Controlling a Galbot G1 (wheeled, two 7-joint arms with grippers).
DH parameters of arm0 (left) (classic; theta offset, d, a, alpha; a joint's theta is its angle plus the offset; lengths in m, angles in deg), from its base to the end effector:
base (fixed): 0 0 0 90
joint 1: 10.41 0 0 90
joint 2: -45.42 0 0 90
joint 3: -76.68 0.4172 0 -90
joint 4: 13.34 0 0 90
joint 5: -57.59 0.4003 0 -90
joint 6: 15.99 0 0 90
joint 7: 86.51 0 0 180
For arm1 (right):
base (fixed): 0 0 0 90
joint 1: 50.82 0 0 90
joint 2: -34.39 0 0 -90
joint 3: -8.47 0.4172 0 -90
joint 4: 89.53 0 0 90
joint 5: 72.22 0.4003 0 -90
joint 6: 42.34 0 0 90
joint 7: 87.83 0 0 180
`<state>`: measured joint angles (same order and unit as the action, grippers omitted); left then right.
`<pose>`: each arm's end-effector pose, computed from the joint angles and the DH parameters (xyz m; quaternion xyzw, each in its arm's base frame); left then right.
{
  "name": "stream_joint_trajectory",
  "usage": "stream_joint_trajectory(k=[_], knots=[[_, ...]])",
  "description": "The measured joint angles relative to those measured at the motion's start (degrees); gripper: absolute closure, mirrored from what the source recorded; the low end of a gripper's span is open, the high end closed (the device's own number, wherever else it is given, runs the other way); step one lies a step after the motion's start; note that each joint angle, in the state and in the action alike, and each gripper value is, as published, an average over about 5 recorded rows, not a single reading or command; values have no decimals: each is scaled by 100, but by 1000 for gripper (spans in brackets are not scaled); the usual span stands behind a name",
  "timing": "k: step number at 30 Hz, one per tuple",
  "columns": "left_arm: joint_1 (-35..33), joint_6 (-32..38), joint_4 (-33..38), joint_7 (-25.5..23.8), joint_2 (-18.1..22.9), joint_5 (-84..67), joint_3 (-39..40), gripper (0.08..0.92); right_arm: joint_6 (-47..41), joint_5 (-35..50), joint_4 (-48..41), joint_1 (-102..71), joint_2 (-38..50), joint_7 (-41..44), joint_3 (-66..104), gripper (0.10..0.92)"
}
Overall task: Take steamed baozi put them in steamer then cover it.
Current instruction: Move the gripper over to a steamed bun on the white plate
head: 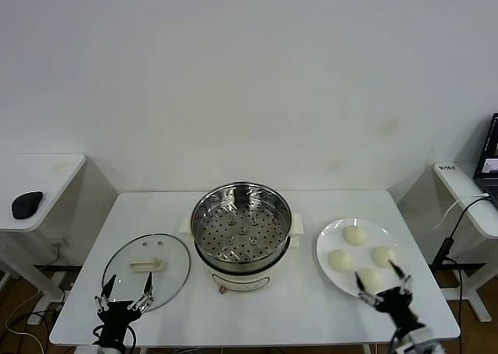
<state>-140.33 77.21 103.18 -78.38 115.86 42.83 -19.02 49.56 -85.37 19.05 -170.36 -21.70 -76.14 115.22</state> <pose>0.1368 0.1134 -0.3919 0.0316 -0.9951 -0.0465 0.0814 0.2277 -0.2523 -0.3352 0.0951 -0.8988 0.4208 0.0771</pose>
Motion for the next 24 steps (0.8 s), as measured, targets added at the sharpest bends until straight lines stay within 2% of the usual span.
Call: stream_joint_trajectory(k=[10,17,24], knots=[[17,121,-64,-63,-64,417,-82,177,-285,-415,-843,1530,1611,1098,-890,203],[-76,406,-65,-91,-34,746,-161,177,-605,-99,-1620,3643,2477,2072,-2956,203],[-94,600,-65,-75,-31,857,-211,177,-890,265,-2313,5878,2846,3067,-5391,203]])
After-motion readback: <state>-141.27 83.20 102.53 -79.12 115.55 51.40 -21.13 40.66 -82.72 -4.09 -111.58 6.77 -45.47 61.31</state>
